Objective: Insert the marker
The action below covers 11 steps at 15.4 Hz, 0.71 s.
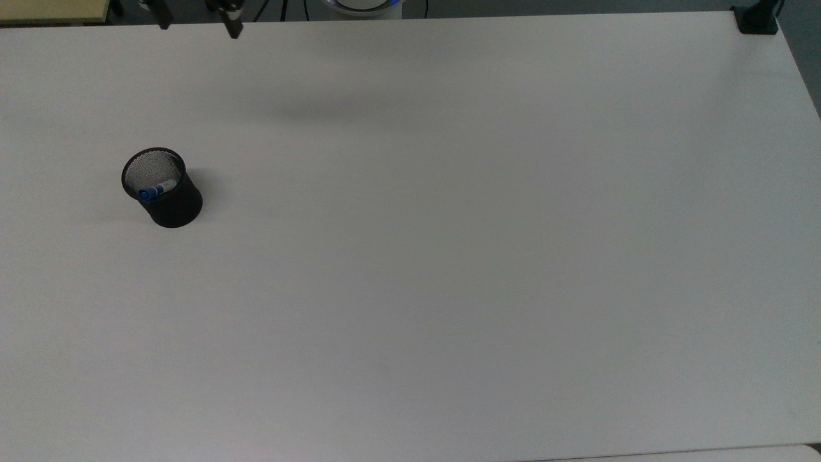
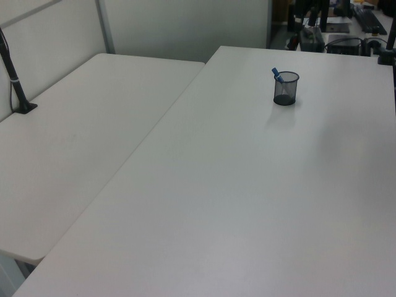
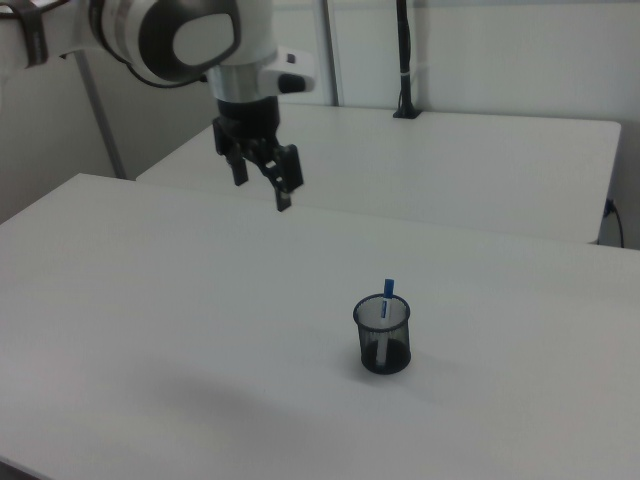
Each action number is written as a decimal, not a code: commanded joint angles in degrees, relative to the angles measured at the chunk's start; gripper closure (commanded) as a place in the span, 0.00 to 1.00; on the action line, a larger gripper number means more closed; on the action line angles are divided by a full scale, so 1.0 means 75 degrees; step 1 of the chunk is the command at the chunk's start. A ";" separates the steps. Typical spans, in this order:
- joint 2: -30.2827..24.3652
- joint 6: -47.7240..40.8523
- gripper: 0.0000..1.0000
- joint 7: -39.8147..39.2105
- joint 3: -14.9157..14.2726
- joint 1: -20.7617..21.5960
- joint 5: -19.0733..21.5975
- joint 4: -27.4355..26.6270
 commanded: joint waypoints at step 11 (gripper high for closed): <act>-0.0026 0.0170 0.00 -0.0123 -0.0630 0.1786 -0.0952 -0.0056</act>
